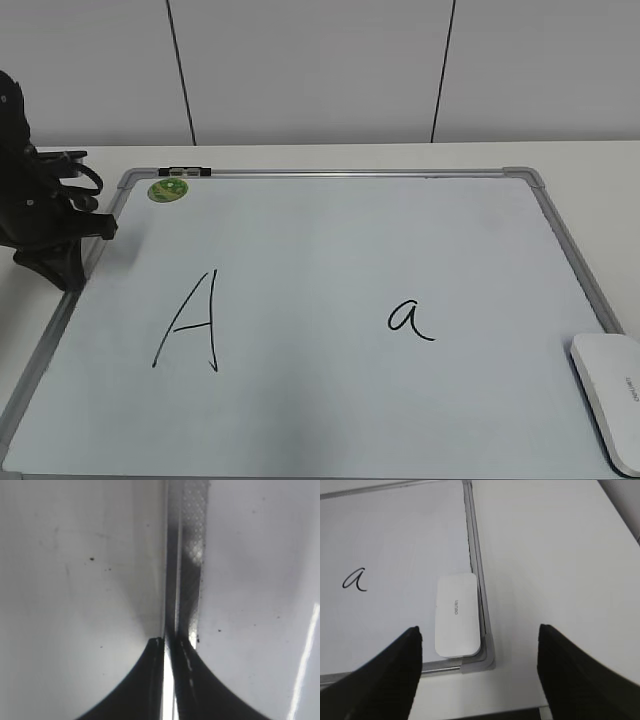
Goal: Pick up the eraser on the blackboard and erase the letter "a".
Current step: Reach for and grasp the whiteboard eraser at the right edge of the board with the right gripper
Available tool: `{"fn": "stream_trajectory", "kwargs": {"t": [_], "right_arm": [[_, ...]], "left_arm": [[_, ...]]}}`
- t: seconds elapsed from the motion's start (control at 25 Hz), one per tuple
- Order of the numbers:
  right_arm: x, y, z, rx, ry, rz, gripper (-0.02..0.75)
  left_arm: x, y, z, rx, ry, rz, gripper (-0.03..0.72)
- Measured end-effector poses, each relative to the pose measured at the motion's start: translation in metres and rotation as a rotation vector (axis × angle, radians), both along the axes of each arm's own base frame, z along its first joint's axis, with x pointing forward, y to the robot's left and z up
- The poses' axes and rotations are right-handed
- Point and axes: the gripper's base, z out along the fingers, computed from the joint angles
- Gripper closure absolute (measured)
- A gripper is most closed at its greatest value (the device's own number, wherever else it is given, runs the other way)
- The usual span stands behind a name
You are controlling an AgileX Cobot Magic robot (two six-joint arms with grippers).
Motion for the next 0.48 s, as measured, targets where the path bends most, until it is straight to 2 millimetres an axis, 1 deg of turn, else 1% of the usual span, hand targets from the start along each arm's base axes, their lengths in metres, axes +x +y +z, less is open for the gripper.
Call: {"fn": "stream_trajectory", "kwargs": {"t": [0.12,0.2,0.24,0.28,0.32,0.48], "right_arm": [[0.027,0.0,0.007,0.01,0.131,0.006,0.204],[0.051,0.003,0.007,0.033,0.244,0.033,0.204],[0.054,0.004,0.007,0.035,0.258,0.038,0.204],[0.064,0.005,0.006,0.045,0.307,0.056,0.204],[0.079,0.008,0.002,0.062,0.382,0.081,0.204],[0.111,0.012,-0.013,0.093,0.555,0.113,0.203]], "left_arm": [[0.0,0.0,0.0,0.0,0.0,0.0,0.66],[0.0,0.0,0.0,0.0,0.002,-0.002,0.66],[0.0,0.0,0.0,0.0,0.002,-0.002,0.659],[0.0,0.0,0.0,0.0,0.002,-0.002,0.659],[0.0,0.0,0.0,0.0,0.002,-0.002,0.659],[0.0,0.0,0.0,0.0,0.002,-0.002,0.655]]}}
